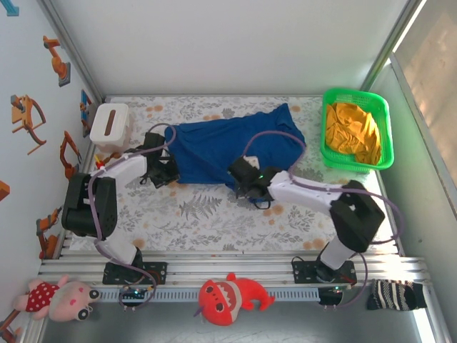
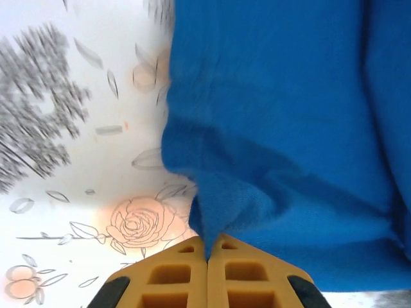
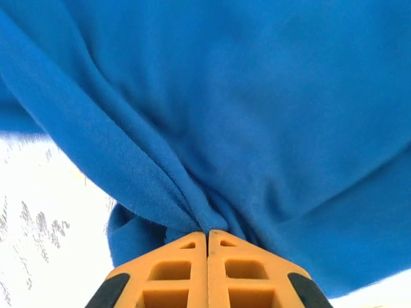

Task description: Fold the inside-out t-shirt

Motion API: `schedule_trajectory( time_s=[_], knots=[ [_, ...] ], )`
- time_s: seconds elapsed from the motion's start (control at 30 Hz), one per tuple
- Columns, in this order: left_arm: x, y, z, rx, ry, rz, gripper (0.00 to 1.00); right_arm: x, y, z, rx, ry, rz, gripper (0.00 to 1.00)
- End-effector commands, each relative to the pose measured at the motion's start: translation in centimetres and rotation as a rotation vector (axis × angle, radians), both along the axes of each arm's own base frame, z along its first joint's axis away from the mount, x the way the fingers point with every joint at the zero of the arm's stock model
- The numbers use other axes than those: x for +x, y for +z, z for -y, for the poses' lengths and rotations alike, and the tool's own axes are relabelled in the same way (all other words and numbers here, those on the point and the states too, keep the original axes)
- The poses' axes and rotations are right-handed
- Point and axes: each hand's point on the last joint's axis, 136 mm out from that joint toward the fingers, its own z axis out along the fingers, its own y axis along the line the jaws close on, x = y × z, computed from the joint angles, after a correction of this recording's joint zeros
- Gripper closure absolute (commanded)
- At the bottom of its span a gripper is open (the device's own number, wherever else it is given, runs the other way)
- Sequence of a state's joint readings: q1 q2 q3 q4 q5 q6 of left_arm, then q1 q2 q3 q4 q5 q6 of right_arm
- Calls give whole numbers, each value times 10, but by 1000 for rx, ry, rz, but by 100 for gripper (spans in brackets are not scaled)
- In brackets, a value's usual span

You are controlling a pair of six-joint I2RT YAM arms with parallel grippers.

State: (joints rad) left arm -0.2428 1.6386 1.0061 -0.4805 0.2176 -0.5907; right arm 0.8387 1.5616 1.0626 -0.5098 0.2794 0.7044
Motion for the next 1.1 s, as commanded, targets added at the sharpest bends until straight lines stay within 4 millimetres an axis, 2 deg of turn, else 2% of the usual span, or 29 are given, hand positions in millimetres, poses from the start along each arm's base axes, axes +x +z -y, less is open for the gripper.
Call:
schedule_trajectory(
  time_s=[0.0, 0.13, 0.3, 0.5, 0.63, 0.73, 0.87, 0.93, 1.0, 1.07],
  knots=[
    [18, 59, -15, -57, -24, 115, 100, 18, 54, 39, -19, 8, 84, 100],
    [27, 98, -33, -99, -15, 165, 100, 32, 100, 71, -21, 10, 135, 100],
    [33, 132, -49, -134, 22, 245, 100, 41, 146, 101, -43, -5, 198, 100],
    [49, 164, -79, -162, 120, 337, 100, 58, 190, 138, -53, -77, 268, 100],
    [62, 194, -88, -196, 150, 406, 100, 66, 210, 148, -92, -64, 291, 100],
    [65, 214, -86, -215, 150, 454, 100, 65, 207, 139, -64, -22, 276, 100],
    [57, 212, -81, -247, 152, 453, 100, 52, 178, 113, 99, 27, 214, 100],
    [47, 198, -79, -250, 151, 427, 100, 38, 147, 102, 190, 26, 160, 68],
    [33, 182, -80, -227, 149, 394, 100, 24, 121, 101, 224, -6, 119, 50],
    [17, 161, -86, -180, 163, 346, 100, 10, 97, 108, 245, -70, 95, 45]
  ],
)
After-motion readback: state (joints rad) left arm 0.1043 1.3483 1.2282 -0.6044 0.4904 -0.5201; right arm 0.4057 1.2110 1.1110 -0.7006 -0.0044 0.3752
